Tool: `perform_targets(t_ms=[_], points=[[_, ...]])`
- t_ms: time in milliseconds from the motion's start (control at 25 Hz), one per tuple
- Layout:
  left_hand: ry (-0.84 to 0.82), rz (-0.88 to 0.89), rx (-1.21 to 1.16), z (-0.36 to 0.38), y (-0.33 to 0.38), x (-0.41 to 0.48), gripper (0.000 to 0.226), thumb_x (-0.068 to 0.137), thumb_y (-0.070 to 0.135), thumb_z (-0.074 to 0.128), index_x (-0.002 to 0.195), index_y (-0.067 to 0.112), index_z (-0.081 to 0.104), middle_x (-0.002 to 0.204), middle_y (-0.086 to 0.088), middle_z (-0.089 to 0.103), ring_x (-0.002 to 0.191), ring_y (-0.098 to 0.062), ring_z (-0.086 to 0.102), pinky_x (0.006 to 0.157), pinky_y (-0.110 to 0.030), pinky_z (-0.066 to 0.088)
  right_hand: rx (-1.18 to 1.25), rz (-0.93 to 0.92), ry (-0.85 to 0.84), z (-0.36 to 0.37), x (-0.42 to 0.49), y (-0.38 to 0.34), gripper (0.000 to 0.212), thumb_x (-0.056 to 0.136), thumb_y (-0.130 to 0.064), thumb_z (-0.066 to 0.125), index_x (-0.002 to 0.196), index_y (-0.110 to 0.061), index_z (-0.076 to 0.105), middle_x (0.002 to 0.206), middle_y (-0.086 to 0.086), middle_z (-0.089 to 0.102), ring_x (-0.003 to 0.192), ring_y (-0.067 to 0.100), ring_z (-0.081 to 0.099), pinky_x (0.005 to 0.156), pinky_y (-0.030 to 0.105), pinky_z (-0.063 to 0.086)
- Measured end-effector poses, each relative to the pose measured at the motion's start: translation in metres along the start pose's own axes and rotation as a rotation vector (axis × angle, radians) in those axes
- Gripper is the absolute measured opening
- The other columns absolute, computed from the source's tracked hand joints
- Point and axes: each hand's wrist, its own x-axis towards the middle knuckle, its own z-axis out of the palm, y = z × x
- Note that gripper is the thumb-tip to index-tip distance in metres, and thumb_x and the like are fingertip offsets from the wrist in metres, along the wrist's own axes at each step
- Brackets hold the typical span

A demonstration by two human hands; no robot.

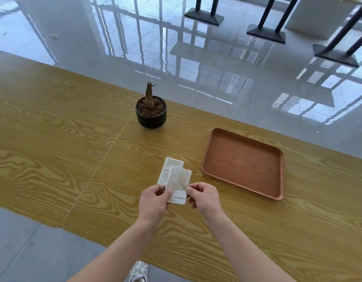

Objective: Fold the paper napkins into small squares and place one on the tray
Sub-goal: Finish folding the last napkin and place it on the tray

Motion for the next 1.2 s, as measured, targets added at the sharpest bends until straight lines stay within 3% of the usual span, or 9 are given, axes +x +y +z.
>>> perform_targets(t_ms=[240, 360, 480, 560, 680, 920, 1200], points=[[0.083, 0.076, 0.204, 0.002, 0.013, 0.042, 0.003, 0.085, 0.025, 0.077, 0.086, 0.027, 0.075, 0.079, 0.005, 0.076, 0.077, -0.014, 0.072, 0.079, -0.039, 0.060, -0.018, 0.036, 0.062, 0.014, 0.035, -0.015, 0.009, 0.089, -0.020, 0.072, 0.082, -0.015, 0.074, 0.068, -0.004, 0.075, 0.057, 0.008, 0.062, 0.053, 0.025, 0.050], [0.116, 0.097, 0.302, 0.002, 0.014, 0.053, 0.003, 0.086, 0.030, 0.076, 0.084, 0.030, 0.074, 0.076, 0.010, 0.074, 0.074, -0.010, 0.070, 0.074, -0.035, 0.058, -0.050, 0.030, 0.081, 0.020, 0.047, -0.017, 0.011, 0.088, -0.020, 0.072, 0.079, -0.016, 0.073, 0.064, -0.006, 0.071, 0.057, 0.010, 0.059, 0.054, 0.027, 0.051], [0.142, 0.123, 0.401, 0.002, 0.013, 0.057, 0.013, 0.086, 0.034, 0.074, 0.074, 0.036, 0.071, 0.068, 0.016, 0.069, 0.068, -0.002, 0.065, 0.062, -0.024, 0.050, -0.135, 0.013, 0.098, 0.024, 0.056, -0.016, 0.011, 0.087, -0.024, 0.072, 0.076, -0.020, 0.073, 0.071, -0.005, 0.071, 0.063, 0.012, 0.060, 0.065, 0.036, 0.055], [0.145, 0.124, 0.441, 0.002, 0.012, 0.060, 0.016, 0.086, 0.035, 0.073, 0.071, 0.038, 0.069, 0.067, 0.016, 0.069, 0.067, -0.003, 0.064, 0.061, -0.026, 0.051, -0.162, 0.013, 0.102, 0.027, 0.059, -0.014, 0.012, 0.087, -0.025, 0.072, 0.076, -0.020, 0.073, 0.070, -0.006, 0.071, 0.062, 0.011, 0.060, 0.065, 0.036, 0.054], [0.157, 0.134, 0.472, 0.002, 0.008, 0.065, 0.008, 0.087, 0.035, 0.073, 0.083, 0.029, 0.077, 0.069, 0.016, 0.068, 0.069, -0.003, 0.064, 0.065, -0.029, 0.053, -0.202, 0.007, 0.113, 0.029, 0.062, -0.011, 0.013, 0.087, -0.026, 0.072, 0.075, -0.022, 0.074, 0.074, -0.006, 0.073, 0.067, 0.012, 0.064, 0.069, 0.037, 0.056], [0.176, 0.189, 0.527, 0.003, 0.003, 0.070, 0.024, 0.088, 0.036, 0.072, 0.108, 0.022, 0.075, 0.090, 0.006, 0.066, 0.084, -0.012, 0.063, 0.077, -0.033, 0.053, -0.272, -0.015, 0.115, 0.028, 0.066, -0.013, 0.009, 0.088, -0.029, 0.071, 0.080, -0.026, 0.070, 0.083, -0.007, 0.072, 0.078, 0.015, 0.068, 0.077, 0.044, 0.061], [0.174, 0.259, 0.509, -0.002, -0.004, 0.067, 0.026, 0.092, 0.027, 0.069, 0.116, 0.017, 0.072, 0.098, 0.005, 0.067, 0.086, -0.008, 0.062, 0.079, -0.025, 0.046, -0.385, -0.116, 0.124, 0.023, 0.057, -0.002, 0.009, 0.088, -0.034, 0.071, 0.082, -0.030, 0.067, 0.077, -0.007, 0.071, 0.074, 0.013, 0.069, 0.074, 0.042, 0.060]])
